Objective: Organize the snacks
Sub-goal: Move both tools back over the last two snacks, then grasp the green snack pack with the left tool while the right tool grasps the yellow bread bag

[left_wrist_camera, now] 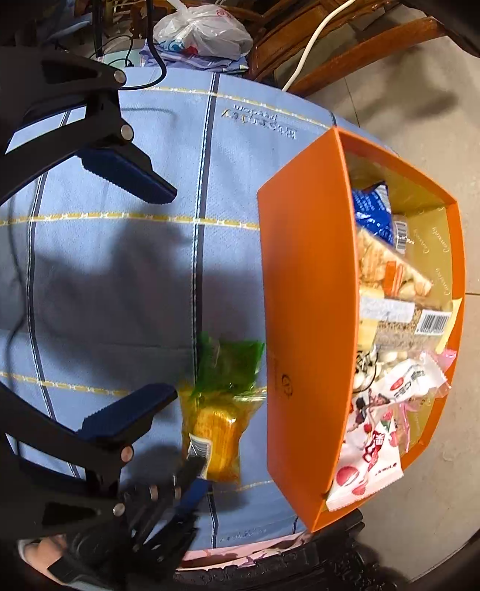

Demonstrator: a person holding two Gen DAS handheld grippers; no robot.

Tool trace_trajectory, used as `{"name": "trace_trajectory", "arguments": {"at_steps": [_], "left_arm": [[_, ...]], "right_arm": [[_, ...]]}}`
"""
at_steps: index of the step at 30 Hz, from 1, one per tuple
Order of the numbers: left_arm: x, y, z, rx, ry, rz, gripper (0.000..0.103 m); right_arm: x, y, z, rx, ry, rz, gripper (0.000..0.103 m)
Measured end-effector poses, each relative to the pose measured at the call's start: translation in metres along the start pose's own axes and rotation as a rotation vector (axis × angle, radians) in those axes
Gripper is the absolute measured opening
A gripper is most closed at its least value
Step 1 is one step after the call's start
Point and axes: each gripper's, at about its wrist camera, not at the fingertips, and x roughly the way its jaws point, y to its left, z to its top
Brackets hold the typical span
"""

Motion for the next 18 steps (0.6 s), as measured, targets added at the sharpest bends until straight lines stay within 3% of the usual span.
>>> {"name": "trace_trajectory", "arguments": {"at_steps": [4,5,6,8,14,18], "left_arm": [[0.005,-0.011,-0.003,0.011,0.009,-0.021,0.096],[0.009,-0.015,-0.002,0.017,0.014,-0.023,0.096],[0.011,-0.018,-0.002,0.020,0.015,-0.023,0.096],[0.021,-0.024,0.000,0.019,0.030,-0.022,0.096],[0.046,-0.030,0.015,-0.067,0.049,-0.052,0.095],[0.066,-0.036,0.023,-0.062,0.088,-0.073,0.073]], "right_arm": [[-0.014,-0.013,-0.025,0.047,0.020,0.076,0.012],[-0.018,-0.016,-0.029,0.045,-0.003,0.064,0.021],[-0.020,-0.019,-0.031,0.034,-0.023,0.054,0.045],[-0.021,-0.018,-0.032,0.000,-0.028,0.038,0.062],[-0.027,-0.025,-0.031,-0.013,-0.031,0.046,0.063],[-0.025,-0.026,-0.034,-0.012,-0.028,0.053,0.063]]}}
